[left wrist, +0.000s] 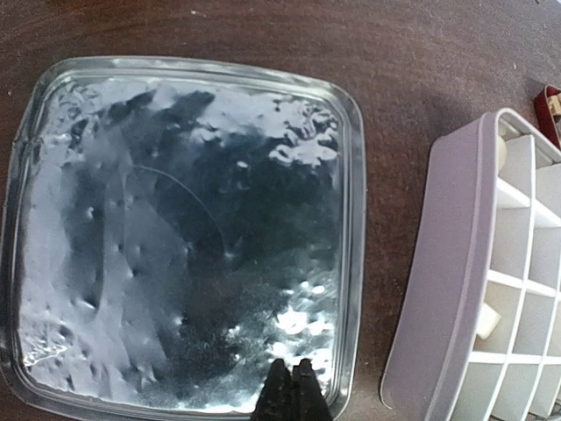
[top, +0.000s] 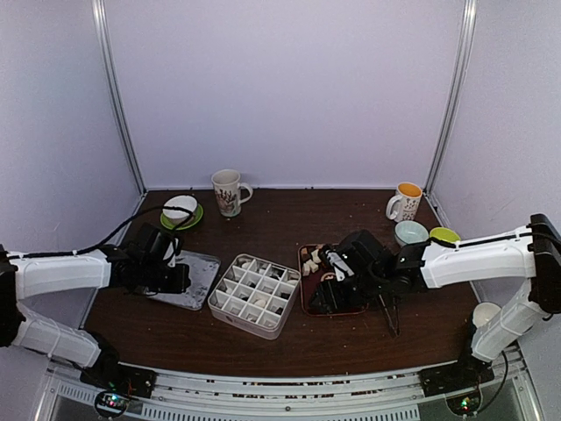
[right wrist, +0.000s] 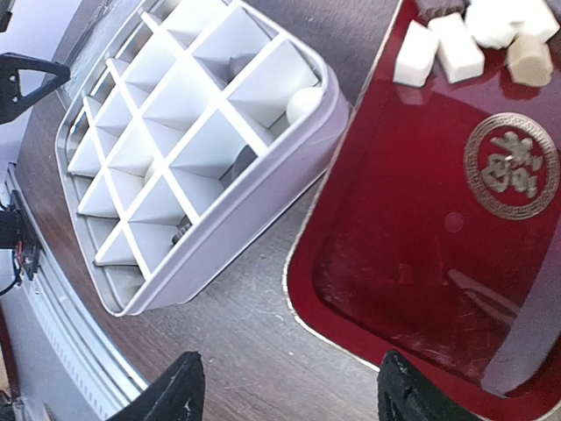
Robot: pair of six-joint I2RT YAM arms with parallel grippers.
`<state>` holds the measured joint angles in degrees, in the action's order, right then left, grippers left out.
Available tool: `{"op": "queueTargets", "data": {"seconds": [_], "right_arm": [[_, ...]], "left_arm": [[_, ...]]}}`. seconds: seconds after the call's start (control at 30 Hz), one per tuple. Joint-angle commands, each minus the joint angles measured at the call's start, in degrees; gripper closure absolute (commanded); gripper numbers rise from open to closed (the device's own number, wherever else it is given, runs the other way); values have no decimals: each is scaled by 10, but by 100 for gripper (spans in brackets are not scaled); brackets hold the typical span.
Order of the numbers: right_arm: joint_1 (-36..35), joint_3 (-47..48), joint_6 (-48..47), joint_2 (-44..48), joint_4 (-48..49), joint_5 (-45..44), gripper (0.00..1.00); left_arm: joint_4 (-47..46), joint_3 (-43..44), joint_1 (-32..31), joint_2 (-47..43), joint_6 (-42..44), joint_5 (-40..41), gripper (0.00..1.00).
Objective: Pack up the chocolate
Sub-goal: Adjust the packing box at the center of the board.
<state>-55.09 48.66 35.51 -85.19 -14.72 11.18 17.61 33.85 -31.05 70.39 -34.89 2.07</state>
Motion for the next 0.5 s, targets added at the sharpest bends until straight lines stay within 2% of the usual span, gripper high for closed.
{"op": "queueTargets", "data": {"seconds": [0.0,0.47], "right_arm": [[-1,12,35,-16,48,45,31],[3,49,72,-74,92,84,24]], "left_arm": [[-49,3,4,36,16,-40,100],[-156,14,2,156,35,-200,100]]}}
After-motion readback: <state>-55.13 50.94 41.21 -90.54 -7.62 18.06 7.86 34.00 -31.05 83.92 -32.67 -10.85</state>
